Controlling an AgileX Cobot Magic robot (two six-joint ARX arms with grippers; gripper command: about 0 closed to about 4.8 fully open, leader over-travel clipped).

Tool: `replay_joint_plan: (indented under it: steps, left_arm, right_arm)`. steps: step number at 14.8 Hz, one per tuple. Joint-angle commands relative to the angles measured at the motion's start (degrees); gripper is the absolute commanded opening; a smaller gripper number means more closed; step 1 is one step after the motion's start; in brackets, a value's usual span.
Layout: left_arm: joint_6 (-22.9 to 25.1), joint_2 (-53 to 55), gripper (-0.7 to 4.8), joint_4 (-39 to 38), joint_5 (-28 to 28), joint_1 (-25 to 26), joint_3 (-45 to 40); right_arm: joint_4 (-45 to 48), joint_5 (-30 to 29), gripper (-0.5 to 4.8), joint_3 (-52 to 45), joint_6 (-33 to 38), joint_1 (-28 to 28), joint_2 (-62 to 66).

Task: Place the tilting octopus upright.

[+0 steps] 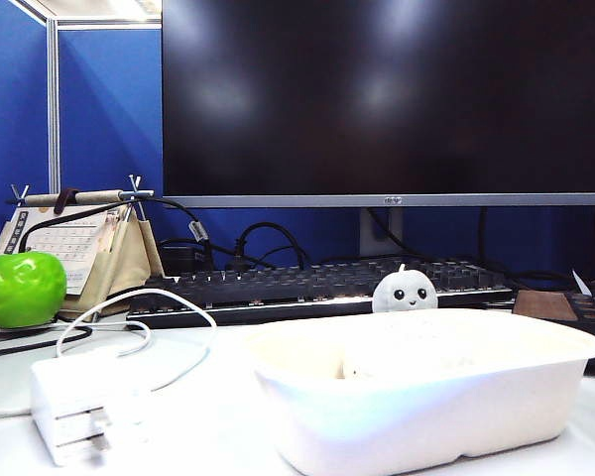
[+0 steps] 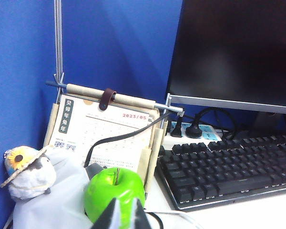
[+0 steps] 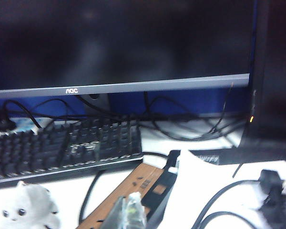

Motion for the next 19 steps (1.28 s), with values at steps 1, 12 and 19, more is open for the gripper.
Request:
replay_joint_plan:
  steps: [1,12,19]
  left_arm:
    - [-0.2,0.0,0.49,0.4,0.2,0.1,0.0]
    - [-0.2,0.0,0.49,0.4,0.2,0.1,0.0]
    - [-0.2,-0.5,0.49,0.3,0.2,-0.7,0.0]
  right_arm:
    - [1.4,-0.7,-0.06,0.3,-7.1,0.0,0.0]
    - [-1.0,-1.2,-0.05,-1.3,-9.7,0.0,-0.3]
    - [-1.0,-1.2,-0.05,-1.3,-9.7,0.0,-0.3]
